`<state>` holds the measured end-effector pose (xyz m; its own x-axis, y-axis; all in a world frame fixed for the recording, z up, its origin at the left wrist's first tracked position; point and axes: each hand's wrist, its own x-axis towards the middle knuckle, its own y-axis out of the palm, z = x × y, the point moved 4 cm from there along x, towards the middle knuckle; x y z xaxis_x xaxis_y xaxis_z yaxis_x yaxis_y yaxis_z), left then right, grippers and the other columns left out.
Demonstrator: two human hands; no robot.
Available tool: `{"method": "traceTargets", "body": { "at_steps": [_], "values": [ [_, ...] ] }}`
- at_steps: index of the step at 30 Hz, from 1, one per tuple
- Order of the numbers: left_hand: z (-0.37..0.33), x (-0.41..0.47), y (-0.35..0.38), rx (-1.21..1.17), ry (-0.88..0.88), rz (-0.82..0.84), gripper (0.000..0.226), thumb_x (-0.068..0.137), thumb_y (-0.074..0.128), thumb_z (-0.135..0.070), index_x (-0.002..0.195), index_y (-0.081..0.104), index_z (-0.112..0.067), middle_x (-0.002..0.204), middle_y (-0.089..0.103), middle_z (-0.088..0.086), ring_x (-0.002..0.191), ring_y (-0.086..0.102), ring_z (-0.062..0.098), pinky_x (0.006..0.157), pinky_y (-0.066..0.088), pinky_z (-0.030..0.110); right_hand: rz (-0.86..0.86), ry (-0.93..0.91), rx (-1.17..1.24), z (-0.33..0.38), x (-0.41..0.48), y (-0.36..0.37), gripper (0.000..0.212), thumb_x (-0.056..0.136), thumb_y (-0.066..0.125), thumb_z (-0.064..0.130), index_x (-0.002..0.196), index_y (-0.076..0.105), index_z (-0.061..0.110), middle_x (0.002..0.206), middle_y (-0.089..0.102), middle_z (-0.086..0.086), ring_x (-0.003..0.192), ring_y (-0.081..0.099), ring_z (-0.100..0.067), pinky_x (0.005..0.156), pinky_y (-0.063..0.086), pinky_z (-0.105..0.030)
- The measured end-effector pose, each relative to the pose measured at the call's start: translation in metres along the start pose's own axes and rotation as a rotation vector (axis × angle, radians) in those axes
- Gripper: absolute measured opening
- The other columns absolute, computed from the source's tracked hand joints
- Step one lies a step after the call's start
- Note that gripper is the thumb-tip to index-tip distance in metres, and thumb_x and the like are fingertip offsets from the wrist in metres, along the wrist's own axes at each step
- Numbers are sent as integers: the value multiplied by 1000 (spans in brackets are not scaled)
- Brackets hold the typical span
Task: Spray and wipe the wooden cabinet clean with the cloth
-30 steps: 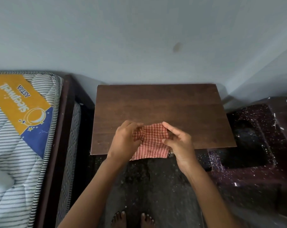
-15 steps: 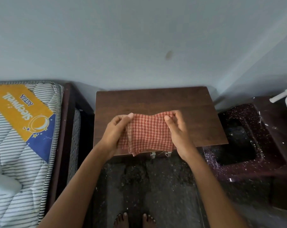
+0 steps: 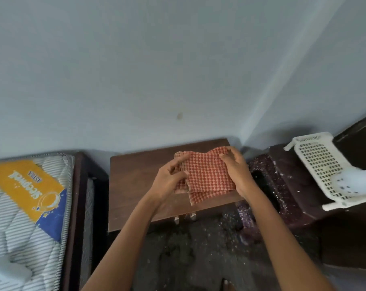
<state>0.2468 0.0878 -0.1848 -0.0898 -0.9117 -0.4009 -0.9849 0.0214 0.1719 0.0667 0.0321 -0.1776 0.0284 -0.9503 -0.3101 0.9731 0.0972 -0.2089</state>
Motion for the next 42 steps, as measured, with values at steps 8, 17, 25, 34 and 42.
{"method": "traceTargets", "body": {
  "at_steps": [8,17,25,34,42],
  "values": [
    [-15,82,210,184,105,-26,81,73,65,8,144,37,-20,126,56,14,113,59,31,97,49,50,-99,34,-214,6,67,-211,33,87,49,1,117,59,10,108,65,-11,93,62,-24,74,48,-30],
    [29,182,383,115,33,31,71,82,62,13,144,35,-7,96,62,-7,89,63,15,84,56,36,-335,110,-422,-53,140,-360,28,87,45,11,110,62,14,105,62,-4,94,56,-23,90,45,-35],
    [68,252,426,17,-178,30,68,92,47,9,149,28,-22,112,60,5,97,62,23,85,56,40,-481,156,-589,-109,191,-393,34,91,34,11,119,52,17,117,62,-7,105,58,-29,84,45,-39],
    [75,272,455,339,-35,-192,43,94,44,-1,134,52,-15,121,62,1,86,62,12,70,54,23,-665,54,-834,-148,205,-398,24,92,46,12,115,53,13,125,48,-13,114,43,-30,86,42,-41],
    [92,273,441,1746,319,23,55,101,25,-31,152,15,-16,161,6,4,147,-15,28,104,-27,57,-258,-34,-1115,-187,202,-354,58,101,28,34,150,8,11,158,0,-15,146,-1,-31,117,0,-46]
  ]
}}
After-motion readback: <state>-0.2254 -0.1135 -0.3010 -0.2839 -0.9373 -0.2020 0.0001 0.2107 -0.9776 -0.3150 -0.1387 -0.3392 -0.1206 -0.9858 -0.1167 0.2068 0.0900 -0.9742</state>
